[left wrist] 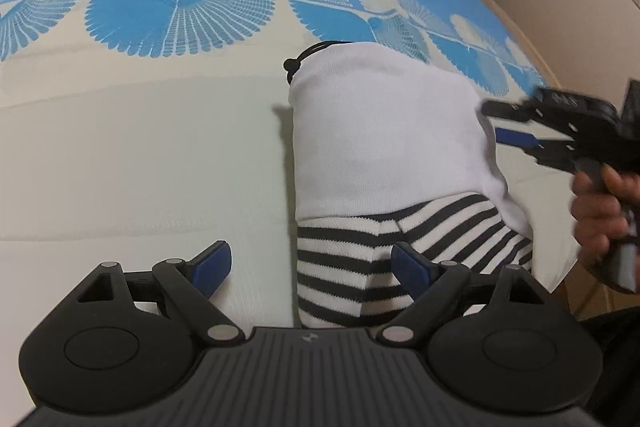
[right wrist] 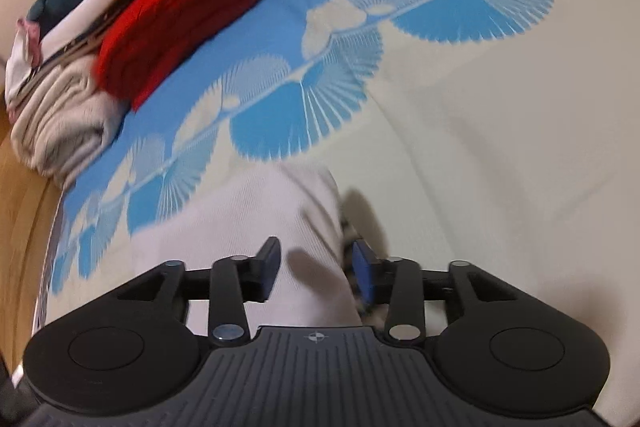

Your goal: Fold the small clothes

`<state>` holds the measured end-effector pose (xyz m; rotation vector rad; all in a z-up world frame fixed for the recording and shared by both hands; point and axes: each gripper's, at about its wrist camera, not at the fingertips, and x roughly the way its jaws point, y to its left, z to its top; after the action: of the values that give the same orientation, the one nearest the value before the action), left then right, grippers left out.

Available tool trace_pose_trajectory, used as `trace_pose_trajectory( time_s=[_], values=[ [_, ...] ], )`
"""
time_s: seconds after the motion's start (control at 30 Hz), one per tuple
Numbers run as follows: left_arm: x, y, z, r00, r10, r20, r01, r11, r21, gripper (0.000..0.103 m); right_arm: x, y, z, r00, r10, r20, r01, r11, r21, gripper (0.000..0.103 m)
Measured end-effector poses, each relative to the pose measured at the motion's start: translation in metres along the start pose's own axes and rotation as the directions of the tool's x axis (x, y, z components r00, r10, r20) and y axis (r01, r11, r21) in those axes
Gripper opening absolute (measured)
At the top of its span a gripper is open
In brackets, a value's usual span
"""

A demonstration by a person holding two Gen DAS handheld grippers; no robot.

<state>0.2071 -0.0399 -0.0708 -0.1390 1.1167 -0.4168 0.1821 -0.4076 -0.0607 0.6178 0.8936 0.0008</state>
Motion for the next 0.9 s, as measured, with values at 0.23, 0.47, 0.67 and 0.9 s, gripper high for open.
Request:
trace_pose_trajectory(
  time_s=[0.23, 0.47, 0.67, 0.9],
  values=[
    [0.004, 0.004, 0.003, 0.999, -0.017, 0.049, 0.018, 0.999, -0.03, 0.09, 0.037, 0.011, 0.01, 1.0, -0.015, 0.01, 0.015, 0.999, 0.052, 0.006],
    [0.013, 0.005, 0.009, 0.999, 0.016, 0.041, -0.014, 0.998, -0.057, 0.09, 0.052, 0.015, 0.007, 0.977, -0.21, 0.026, 0.209, 0.978, 0.012, 0.002],
    [0.017, 0.019, 0.01, 0.997, 0.077, -0.011, -0.078, 0.992, -0.097, 0.088, 0.043, 0.024, -0.003, 0.973, -0.224, 0.061, 0.224, 0.975, 0.007, 0.024],
    [0.004, 0.019, 0.034, 0.992, -0.088, 0.091, 0.104, 0.976, -0.192, 0.09, 0.001, 0.019, -0.02, 0.99, -0.135, 0.051, 0.137, 0.989, -0.046, 0.049]
  ],
)
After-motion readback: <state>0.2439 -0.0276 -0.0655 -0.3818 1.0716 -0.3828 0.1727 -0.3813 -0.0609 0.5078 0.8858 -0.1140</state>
